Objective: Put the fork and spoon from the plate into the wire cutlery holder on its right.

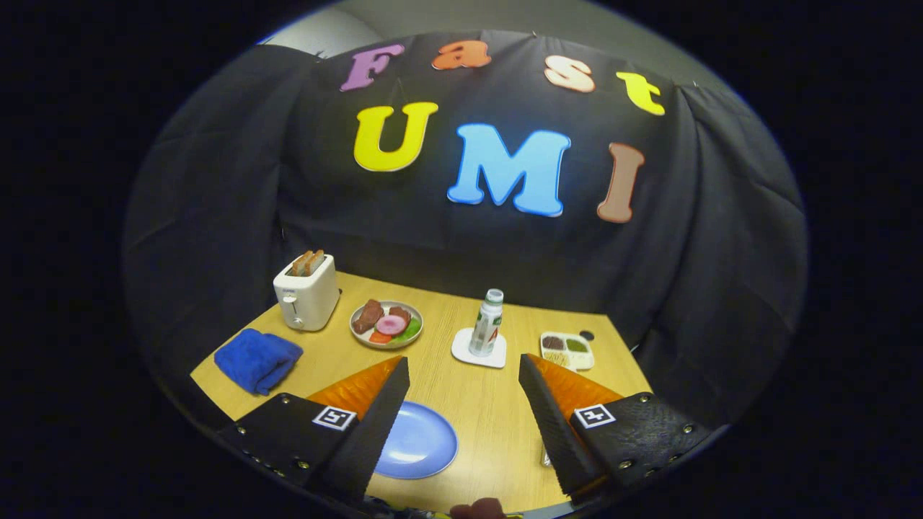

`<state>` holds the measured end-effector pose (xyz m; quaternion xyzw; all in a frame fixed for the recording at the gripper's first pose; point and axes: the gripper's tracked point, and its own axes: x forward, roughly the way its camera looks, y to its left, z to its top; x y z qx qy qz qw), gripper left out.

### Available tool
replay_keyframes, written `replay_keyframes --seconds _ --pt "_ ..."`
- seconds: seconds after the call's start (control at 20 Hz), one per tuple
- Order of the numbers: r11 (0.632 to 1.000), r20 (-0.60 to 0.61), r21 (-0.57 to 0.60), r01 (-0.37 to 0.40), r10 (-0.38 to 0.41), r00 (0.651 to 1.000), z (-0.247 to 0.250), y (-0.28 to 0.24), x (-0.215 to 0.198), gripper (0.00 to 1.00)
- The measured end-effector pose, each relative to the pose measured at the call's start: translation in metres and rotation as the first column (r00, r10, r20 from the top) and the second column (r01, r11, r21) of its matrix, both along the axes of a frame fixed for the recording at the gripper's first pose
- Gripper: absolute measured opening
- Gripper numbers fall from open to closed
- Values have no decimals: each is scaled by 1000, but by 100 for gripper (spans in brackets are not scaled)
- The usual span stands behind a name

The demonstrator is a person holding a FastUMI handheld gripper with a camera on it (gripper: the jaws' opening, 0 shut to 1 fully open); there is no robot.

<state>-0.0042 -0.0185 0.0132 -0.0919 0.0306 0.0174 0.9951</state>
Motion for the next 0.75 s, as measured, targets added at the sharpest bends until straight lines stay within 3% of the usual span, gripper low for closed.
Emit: replay_keyframes --seconds 0.1,0.25,0.4,0.75 --pt "1000 108 -26 -13 16 994 11 9 3 94" --pt "998 187 56 -41 30 982 12 28 4 94" --pt "992 307 78 -97 69 949 24 42 1 94" --pt "992 291 94 -81 51 956 12 29 -8 94"
